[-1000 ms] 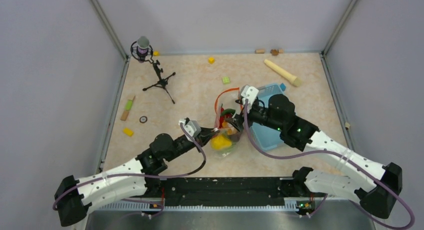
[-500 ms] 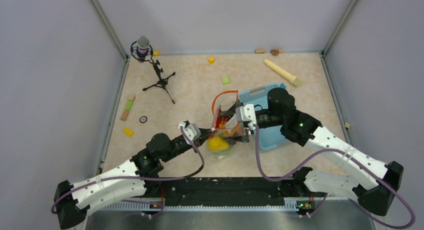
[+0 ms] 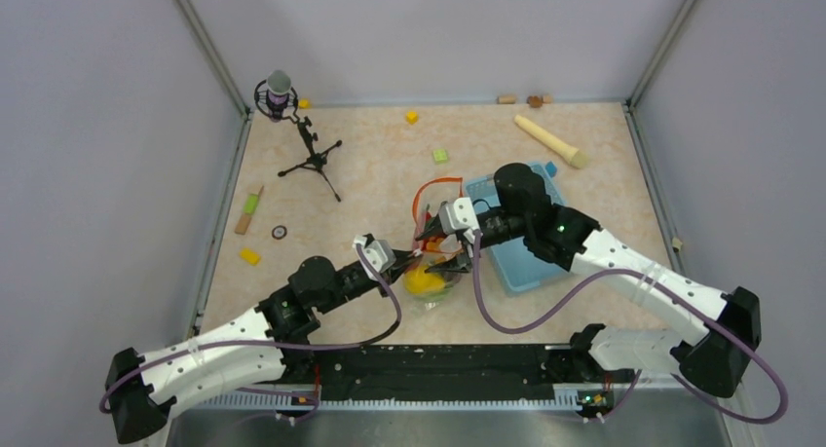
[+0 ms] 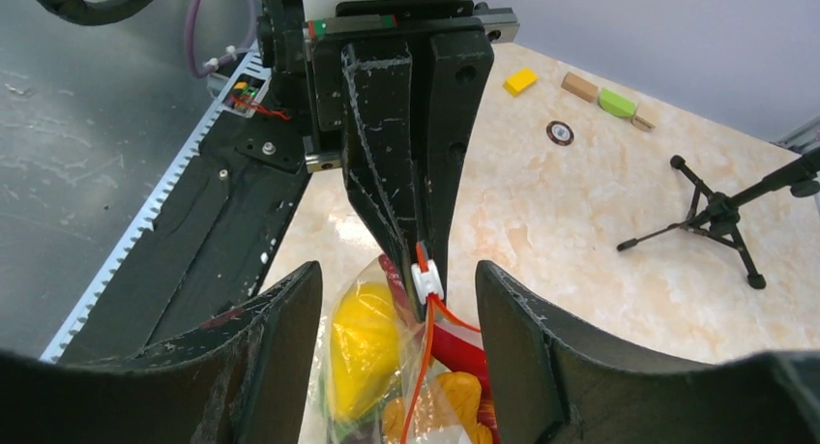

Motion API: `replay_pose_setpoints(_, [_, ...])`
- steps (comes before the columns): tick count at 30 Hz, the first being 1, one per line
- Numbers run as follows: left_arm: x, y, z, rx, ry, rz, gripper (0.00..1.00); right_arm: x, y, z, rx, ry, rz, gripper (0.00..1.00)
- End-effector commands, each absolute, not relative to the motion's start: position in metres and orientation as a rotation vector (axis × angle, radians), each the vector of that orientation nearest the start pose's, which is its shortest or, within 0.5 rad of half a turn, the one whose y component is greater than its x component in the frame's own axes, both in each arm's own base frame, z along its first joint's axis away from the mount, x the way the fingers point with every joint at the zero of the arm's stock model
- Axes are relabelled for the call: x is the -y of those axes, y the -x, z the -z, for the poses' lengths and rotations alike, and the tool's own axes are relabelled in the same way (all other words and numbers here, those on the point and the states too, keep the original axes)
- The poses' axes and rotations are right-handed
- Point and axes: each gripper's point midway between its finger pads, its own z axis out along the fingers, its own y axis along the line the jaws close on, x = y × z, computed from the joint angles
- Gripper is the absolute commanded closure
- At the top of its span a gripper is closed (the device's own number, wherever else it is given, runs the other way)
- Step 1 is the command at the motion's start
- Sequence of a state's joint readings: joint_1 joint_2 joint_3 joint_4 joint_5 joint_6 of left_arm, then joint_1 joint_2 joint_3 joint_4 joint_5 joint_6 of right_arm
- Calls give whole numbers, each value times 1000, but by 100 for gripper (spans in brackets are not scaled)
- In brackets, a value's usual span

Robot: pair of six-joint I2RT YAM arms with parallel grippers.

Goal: Place the food in the zip-top bag and seal the zipper
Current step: Zip the zipper food storage bag at the center of the board.

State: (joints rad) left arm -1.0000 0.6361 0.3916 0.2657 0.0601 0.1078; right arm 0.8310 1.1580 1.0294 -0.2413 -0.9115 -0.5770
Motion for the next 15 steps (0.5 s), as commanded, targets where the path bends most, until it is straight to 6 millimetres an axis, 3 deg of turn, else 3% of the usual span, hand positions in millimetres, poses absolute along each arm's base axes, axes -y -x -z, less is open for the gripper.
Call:
replay_pose_setpoints(1, [268, -161, -263, -1259, -860, 773, 100, -345, -134, -303, -901, 1652, -1045, 43])
replay_pose_setpoints(15, [269, -158, -260, -1256, -886, 778, 100, -356, -141, -287, -954, 1686, -1034, 57])
